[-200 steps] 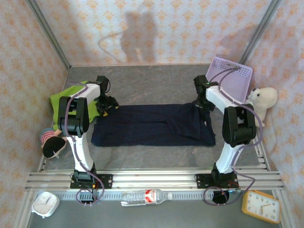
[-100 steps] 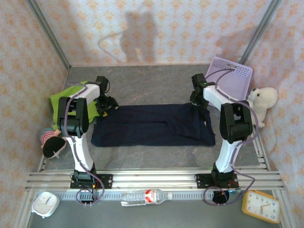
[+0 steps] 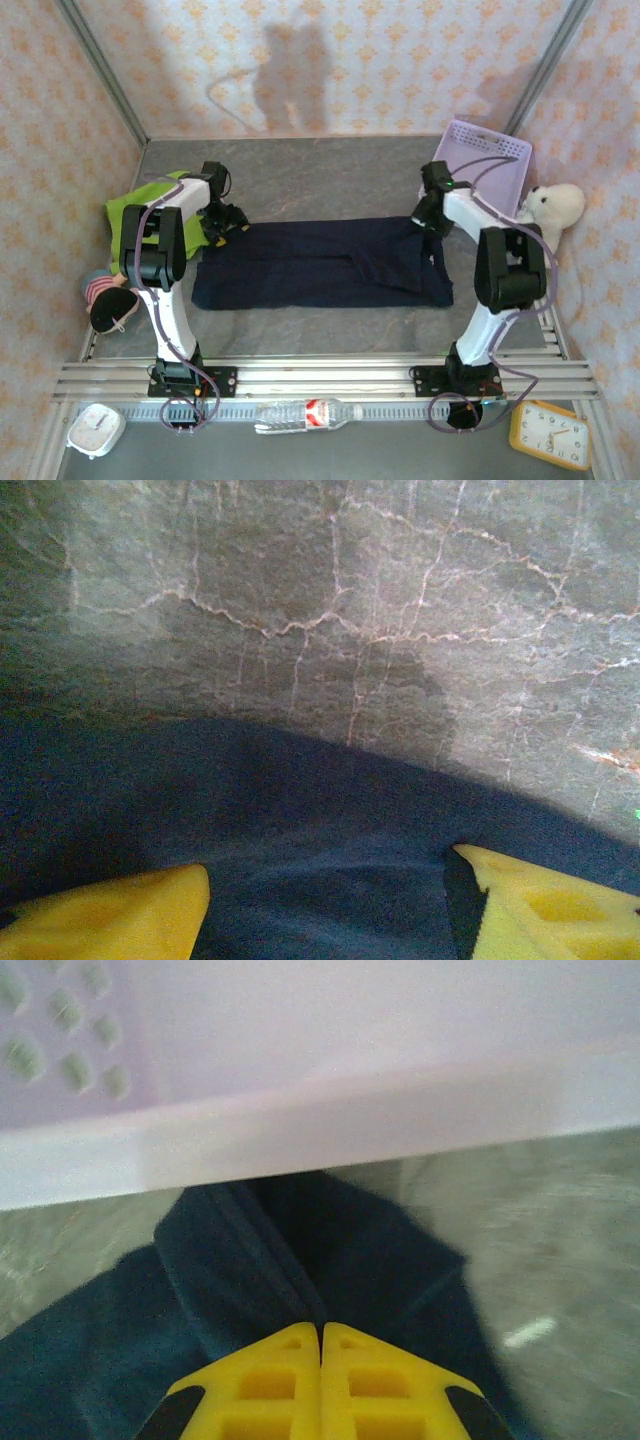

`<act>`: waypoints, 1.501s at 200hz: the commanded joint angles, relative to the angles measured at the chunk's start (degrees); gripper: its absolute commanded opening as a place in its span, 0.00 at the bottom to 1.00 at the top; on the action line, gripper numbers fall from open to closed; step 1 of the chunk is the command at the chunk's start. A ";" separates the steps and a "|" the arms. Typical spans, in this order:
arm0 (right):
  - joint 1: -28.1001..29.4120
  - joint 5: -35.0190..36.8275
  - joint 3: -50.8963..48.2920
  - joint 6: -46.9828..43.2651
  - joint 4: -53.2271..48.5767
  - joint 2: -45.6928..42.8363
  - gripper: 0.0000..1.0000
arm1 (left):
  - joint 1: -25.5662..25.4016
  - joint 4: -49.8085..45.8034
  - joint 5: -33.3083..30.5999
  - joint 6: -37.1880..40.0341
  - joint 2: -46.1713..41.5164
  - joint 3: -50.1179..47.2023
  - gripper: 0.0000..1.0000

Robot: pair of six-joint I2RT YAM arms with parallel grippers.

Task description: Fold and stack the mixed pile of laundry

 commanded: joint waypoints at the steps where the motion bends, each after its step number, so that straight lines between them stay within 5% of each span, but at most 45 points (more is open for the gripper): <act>1: -3.49 4.50 -2.89 3.49 -2.42 -4.87 0.00 | 0.76 -2.66 -2.61 0.40 1.08 -2.61 0.66; 51: -4.26 -0.41 -2.94 5.84 0.15 -3.51 0.00 | 0.76 -2.49 -2.03 0.30 0.91 -2.75 0.66; 74: -4.10 2.01 -1.21 6.34 -2.15 -3.44 0.39 | 0.76 -2.43 -2.15 0.40 0.32 -3.13 0.66; 90: -3.43 4.38 -1.78 6.37 -2.07 -5.57 0.49 | 0.75 -2.64 -2.02 0.52 0.12 -3.11 0.66; 185: 14.69 1.73 -1.86 16.34 -4.83 -1.89 0.43 | -4.99 -5.18 4.59 4.39 -3.69 2.51 0.61; 246: 15.41 -0.33 -1.27 19.19 1.51 6.77 0.45 | -8.00 1.50 5.58 -1.46 -0.46 -5.95 0.58; 300: 16.93 -12.12 7.17 12.00 2.85 16.55 0.45 | -8.14 2.99 0.87 -11.44 -12.08 -19.65 0.59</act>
